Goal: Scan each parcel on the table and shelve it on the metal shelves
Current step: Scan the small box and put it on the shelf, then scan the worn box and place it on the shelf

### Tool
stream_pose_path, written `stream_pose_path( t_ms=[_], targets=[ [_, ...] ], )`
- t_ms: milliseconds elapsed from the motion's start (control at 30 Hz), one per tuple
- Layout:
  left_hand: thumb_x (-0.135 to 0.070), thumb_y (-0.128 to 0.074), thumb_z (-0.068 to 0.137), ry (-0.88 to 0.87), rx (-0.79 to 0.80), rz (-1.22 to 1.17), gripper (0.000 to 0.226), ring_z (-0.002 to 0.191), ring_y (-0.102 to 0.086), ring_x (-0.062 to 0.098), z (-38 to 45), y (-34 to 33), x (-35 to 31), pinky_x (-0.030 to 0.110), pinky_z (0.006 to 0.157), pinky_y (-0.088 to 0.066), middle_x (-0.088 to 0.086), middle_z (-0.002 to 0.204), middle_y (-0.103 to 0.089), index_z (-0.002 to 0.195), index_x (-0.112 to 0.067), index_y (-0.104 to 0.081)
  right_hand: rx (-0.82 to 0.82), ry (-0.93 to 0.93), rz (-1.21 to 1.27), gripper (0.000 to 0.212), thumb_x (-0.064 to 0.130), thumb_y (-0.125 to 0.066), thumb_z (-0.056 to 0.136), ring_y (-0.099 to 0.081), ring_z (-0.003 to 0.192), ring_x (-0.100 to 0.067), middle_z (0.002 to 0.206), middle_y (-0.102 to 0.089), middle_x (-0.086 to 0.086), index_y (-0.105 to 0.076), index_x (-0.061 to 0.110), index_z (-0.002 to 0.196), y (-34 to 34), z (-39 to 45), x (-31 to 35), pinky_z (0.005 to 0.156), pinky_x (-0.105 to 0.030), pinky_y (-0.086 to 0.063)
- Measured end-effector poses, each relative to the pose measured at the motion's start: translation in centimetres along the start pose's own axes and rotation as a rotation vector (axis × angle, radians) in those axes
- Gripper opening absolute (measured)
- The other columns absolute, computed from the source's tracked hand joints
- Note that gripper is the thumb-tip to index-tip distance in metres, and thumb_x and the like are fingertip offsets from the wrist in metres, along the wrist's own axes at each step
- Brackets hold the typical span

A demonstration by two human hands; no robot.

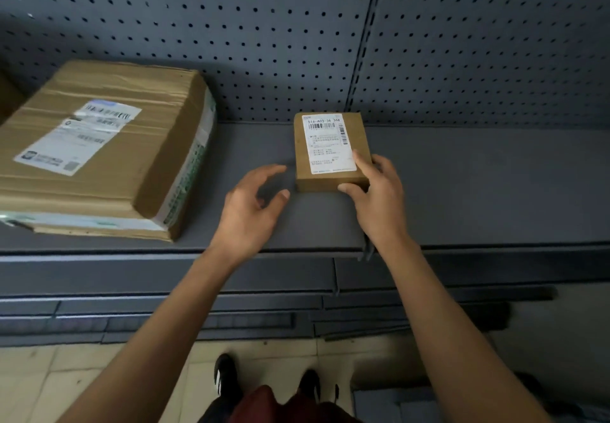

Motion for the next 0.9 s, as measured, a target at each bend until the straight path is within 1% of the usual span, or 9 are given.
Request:
stream_pose_path(
  t_ms=[100,267,400,500,533,600,667,800,900],
  targets=[
    [-0.02,-0.069,0.097,0.016,-0.035,0.017,0.037,0.124,-0.056,-0.001,-0.2,-0.2,-0.7,0.027,0.096,-0.054,-0.017,0.131,-0.06,0.131,-0.033,-0.063,0.041,-0.014,0.008,0.065,0.022,-0.076,0.091,-0.048,0.13,-0.022,0.144,-0.047,-0.006,-0.049,0.022,0.15,0.0,0.6,-0.1,0.11,-0.032,-0.041],
    [-0.02,-0.068,0.097,0.026,-0.059,0.066,0.037,0.124,-0.057,0.004,-0.4,-0.2,-1.8,0.026,0.094,-0.053,-0.013,0.13,-0.061,0.133,-0.027,-0.064,0.073,-0.026,0.011,0.066,0.026,-0.076,0.091,-0.047,0.131,-0.023,0.146,-0.044,-0.005,-0.048,0.025,0.15,0.0,0.9,-0.1,0.107,-0.03,-0.039],
    [-0.023,-0.069,0.097,0.041,-0.074,0.072,0.037,0.105,-0.064,0.009,-0.9,0.2,-2.3,0.021,0.084,-0.05,-0.027,0.119,-0.058,0.133,-0.032,-0.063,0.098,0.006,-0.026,0.068,0.027,-0.072,0.094,-0.042,0.138,-0.029,0.154,-0.038,-0.009,-0.039,0.025,0.153,-0.1,0.2,0.3,0.111,-0.041,-0.041],
    [-0.026,-0.067,0.098,0.054,-0.082,0.062,0.037,0.097,-0.06,0.005,-1.7,0.8,-2.3,0.022,0.083,-0.05,-0.028,0.119,-0.06,0.134,-0.034,-0.063,0.084,0.045,-0.066,0.065,0.026,-0.068,0.096,-0.028,0.148,-0.034,0.164,-0.028,-0.014,-0.039,0.021,0.154,0.4,-0.5,1.1,0.119,-0.052,-0.031],
    [-0.026,-0.067,0.098,0.056,-0.079,0.057,0.037,0.1,-0.06,0.004,-2.0,1.1,-2.3,0.024,0.084,-0.051,-0.026,0.121,-0.061,0.134,-0.033,-0.063,0.065,0.076,-0.072,0.06,0.025,-0.067,0.097,-0.028,0.149,-0.033,0.164,-0.029,-0.014,-0.044,0.019,0.152,0.6,-0.7,1.7,0.12,-0.054,-0.029],
    [-0.025,-0.066,0.099,0.051,-0.071,0.047,0.036,0.115,-0.06,0.001,-2.9,2.0,-2.4,0.036,0.091,-0.054,-0.019,0.126,-0.065,0.135,-0.03,-0.062,0.027,0.132,-0.079,0.049,0.023,-0.067,0.097,-0.028,0.15,-0.032,0.162,-0.035,-0.013,-0.055,0.015,0.143,1.1,-1.2,3.3,0.12,-0.058,-0.025],
    [-0.025,-0.065,0.099,0.043,-0.079,0.036,0.037,0.121,-0.059,-0.001,-3.9,3.3,-2.7,0.043,0.094,-0.053,-0.019,0.128,-0.066,0.136,-0.029,-0.061,-0.018,0.167,-0.101,0.042,0.022,-0.068,0.096,-0.025,0.152,-0.033,0.161,-0.037,-0.012,-0.062,0.015,0.137,1.7,-1.5,4.9,0.121,-0.063,-0.017],
    [-0.022,-0.065,0.1,0.026,-0.126,0.003,0.037,0.12,-0.06,-0.003,-5.8,6.4,-3.2,0.037,0.097,-0.053,-0.019,0.127,-0.067,0.136,-0.027,-0.061,-0.049,0.262,-0.083,0.037,0.018,-0.069,0.094,-0.03,0.149,-0.035,0.155,-0.045,-0.012,-0.066,0.009,0.131,2.5,-2.1,8.7,0.117,-0.065,-0.024],
    [-0.021,-0.064,0.1,-0.001,-0.158,-0.039,0.037,0.118,-0.062,-0.001,-7.7,9.1,-3.5,0.028,0.096,-0.053,-0.014,0.126,-0.069,0.137,-0.024,-0.061,-0.029,0.327,0.003,0.033,0.017,-0.067,0.097,-0.036,0.146,-0.032,0.151,-0.05,-0.011,-0.067,0.008,0.129,2.1,-3.6,12.3,0.117,-0.058,-0.03]
  ],
)
Point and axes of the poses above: each hand's wrist, its own z-axis towards the middle knuckle, its own y-axis out of the back of the hand, x = y × z, the point moved 4 cm from there along z, towards the middle knuckle
